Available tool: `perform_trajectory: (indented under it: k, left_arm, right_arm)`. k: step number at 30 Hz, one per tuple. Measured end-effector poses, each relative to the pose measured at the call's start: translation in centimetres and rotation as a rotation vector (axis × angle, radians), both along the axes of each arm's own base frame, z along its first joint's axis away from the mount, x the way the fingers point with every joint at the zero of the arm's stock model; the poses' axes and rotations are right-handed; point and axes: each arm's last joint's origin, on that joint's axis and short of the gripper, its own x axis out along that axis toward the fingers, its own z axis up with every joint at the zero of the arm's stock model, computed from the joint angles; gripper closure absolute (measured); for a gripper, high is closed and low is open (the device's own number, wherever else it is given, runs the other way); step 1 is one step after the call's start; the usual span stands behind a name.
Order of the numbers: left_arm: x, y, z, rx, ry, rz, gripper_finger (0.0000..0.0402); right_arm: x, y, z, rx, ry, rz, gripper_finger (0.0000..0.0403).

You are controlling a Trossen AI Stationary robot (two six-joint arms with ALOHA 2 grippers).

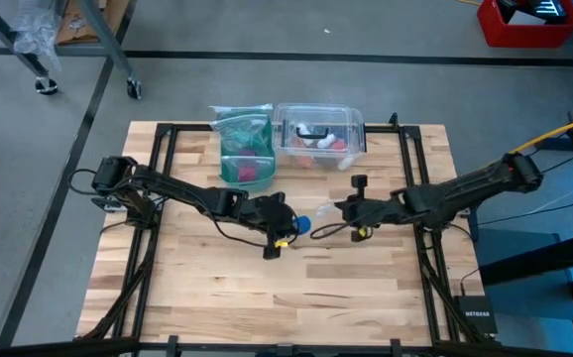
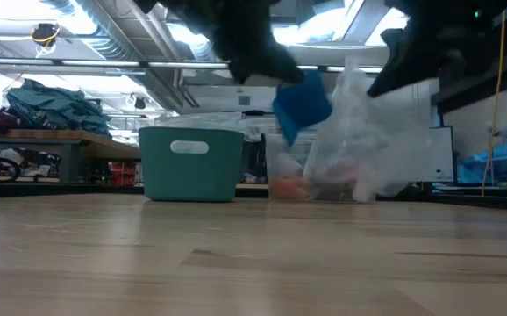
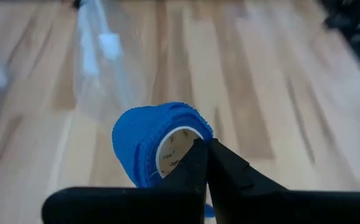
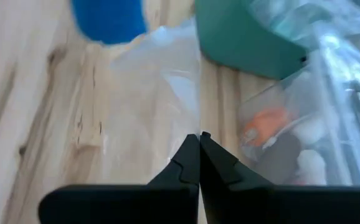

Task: Roll bandage
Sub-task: Put the blue bandage into the transparent zip bag

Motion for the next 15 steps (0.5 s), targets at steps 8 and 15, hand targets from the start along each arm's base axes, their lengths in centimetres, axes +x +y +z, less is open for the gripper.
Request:
perform_trajectory:
  k: [8, 15]
  left_arm:
    - [0.4, 0.4, 0.6, 0.041, -0.082, 0.067, 0.0402]
    - [0.6, 0.7, 1.0, 0.101, -0.122, 0.17, 0.0402]
  right_arm:
    - [-1.3, -0.3, 1.8, 0.052, -0.092, 0.018, 0.0402]
    - [-1.3, 0.0, 1.8, 0.107, -0.082, 0.076, 0.0403]
